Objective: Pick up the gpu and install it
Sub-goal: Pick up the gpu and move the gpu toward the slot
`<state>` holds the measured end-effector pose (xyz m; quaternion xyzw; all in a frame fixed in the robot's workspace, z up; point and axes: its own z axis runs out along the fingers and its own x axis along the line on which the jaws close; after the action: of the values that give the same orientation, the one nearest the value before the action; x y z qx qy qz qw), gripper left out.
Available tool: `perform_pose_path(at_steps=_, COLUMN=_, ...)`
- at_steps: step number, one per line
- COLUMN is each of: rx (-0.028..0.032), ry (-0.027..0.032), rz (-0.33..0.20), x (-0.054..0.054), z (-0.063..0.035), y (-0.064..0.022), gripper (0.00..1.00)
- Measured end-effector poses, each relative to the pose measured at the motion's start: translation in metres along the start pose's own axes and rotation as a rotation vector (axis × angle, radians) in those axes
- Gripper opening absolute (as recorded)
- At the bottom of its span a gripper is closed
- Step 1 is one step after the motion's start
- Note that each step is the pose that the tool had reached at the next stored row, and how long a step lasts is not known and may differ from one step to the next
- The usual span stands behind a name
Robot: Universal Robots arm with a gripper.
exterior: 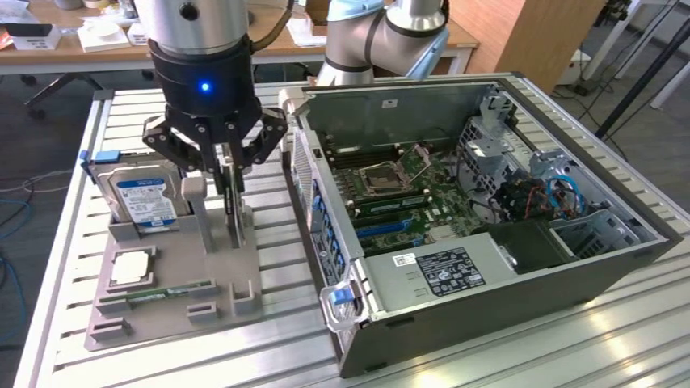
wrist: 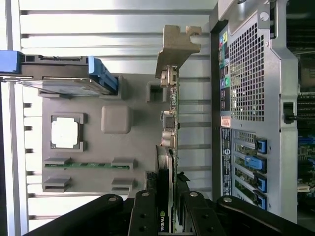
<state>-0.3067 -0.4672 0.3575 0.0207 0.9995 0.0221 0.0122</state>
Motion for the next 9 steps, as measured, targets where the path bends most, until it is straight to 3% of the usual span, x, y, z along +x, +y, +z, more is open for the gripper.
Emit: perform_pose_path(at_steps=9, rx=0.0001, ry=0.0001, rz=0.0, x=-0.001, z=-0.0224, y=0.001, gripper=0.26)
